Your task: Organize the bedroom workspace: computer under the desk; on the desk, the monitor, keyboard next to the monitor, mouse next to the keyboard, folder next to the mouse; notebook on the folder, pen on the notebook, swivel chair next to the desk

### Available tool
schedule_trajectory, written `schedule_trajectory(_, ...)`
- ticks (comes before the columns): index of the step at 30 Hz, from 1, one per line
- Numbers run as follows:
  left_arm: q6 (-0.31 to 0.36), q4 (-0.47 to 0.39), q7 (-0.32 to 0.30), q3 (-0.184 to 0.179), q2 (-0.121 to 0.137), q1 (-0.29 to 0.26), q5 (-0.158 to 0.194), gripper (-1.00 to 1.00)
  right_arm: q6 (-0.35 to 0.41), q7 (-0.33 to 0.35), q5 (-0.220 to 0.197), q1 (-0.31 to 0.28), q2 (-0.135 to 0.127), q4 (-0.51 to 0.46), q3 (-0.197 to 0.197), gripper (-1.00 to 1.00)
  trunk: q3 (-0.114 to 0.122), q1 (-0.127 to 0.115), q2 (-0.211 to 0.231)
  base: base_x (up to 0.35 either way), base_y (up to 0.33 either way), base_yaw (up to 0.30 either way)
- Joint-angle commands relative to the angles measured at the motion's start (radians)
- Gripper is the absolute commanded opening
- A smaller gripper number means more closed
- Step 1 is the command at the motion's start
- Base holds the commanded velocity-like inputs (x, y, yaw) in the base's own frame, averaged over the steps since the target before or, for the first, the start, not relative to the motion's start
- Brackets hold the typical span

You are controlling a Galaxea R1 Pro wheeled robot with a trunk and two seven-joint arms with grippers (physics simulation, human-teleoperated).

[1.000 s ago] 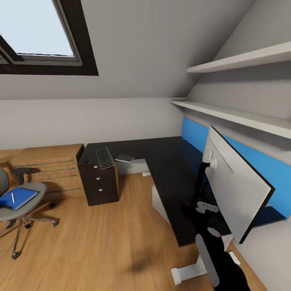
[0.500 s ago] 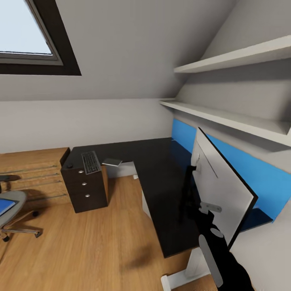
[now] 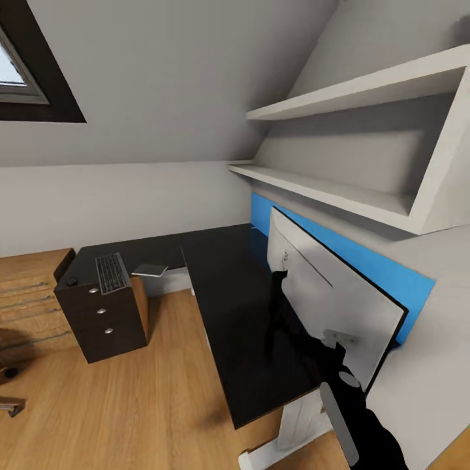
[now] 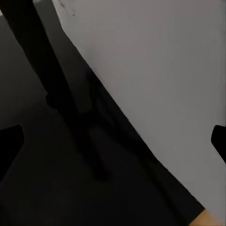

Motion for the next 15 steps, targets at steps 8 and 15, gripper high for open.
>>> schedule_trajectory(8, -0.005, 0.000, -0.002, 0.002, 0.000, 0.000, 0.008, 1.00, -0.002, -0.008, -0.006, -0.001, 0.001, 0.004, 0.003, 1.00, 0.000, 0.001, -0.001, 0.238, -0.212, -0.121)
schedule_trajectory(15, -0.005, 0.000, -0.002, 0.002, 0.001, 0.000, 0.007, 1.00, -0.003, -0.009, -0.006, -0.001, 0.000, 0.004, 0.003, 1.00, 0.000, 0.001, -0.001, 0.255, -0.208, -0.006)
